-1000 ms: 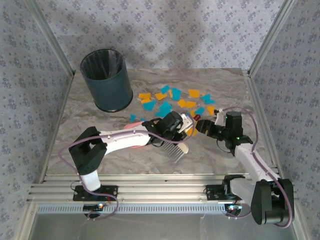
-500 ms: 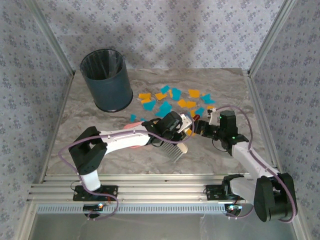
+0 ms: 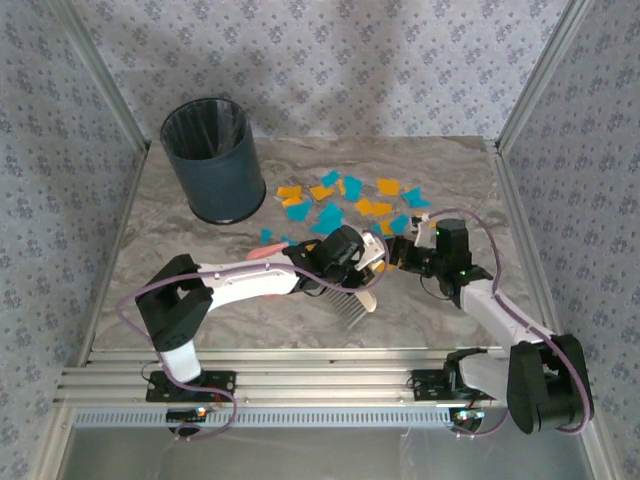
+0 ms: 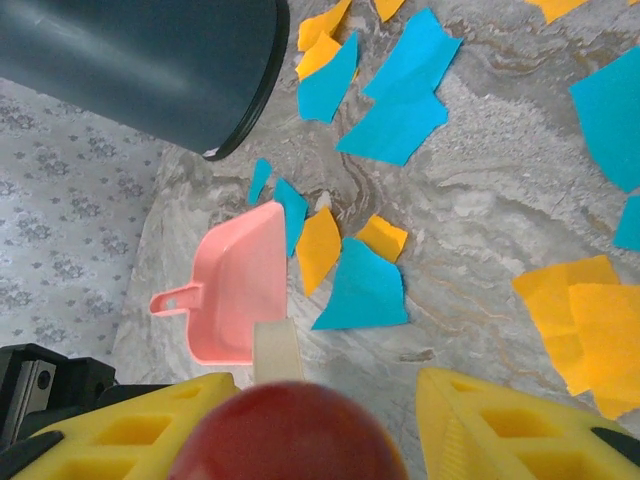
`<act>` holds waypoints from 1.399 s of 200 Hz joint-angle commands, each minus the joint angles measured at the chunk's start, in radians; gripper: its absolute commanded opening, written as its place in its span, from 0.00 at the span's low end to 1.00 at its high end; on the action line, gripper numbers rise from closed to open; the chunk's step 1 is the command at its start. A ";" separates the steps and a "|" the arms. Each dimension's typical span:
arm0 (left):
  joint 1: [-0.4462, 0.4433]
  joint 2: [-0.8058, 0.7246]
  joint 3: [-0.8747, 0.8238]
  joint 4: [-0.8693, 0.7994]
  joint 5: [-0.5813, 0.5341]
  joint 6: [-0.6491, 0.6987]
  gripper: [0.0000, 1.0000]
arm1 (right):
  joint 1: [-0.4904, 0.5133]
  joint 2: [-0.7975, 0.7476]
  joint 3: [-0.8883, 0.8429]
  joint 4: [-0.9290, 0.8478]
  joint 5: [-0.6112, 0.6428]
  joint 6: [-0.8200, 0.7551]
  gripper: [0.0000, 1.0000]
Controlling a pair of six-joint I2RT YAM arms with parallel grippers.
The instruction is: Sweep away the paper scraps from the table
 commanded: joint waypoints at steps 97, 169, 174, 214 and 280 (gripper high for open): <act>-0.007 -0.054 0.003 0.078 0.045 0.023 0.21 | 0.045 0.075 0.063 0.050 -0.060 0.007 0.47; -0.006 -0.043 0.008 0.075 0.031 0.019 0.22 | 0.061 0.083 0.066 0.050 -0.037 0.013 0.24; -0.006 -0.045 0.006 0.074 0.028 0.019 0.23 | 0.062 0.080 0.066 0.051 -0.028 0.018 0.22; -0.007 -0.074 -0.028 0.098 0.005 0.014 0.34 | 0.051 0.036 0.036 0.073 0.066 0.062 0.13; 0.012 -0.273 -0.149 0.063 -0.099 0.031 0.48 | -0.019 -0.065 0.013 0.030 0.142 0.079 0.00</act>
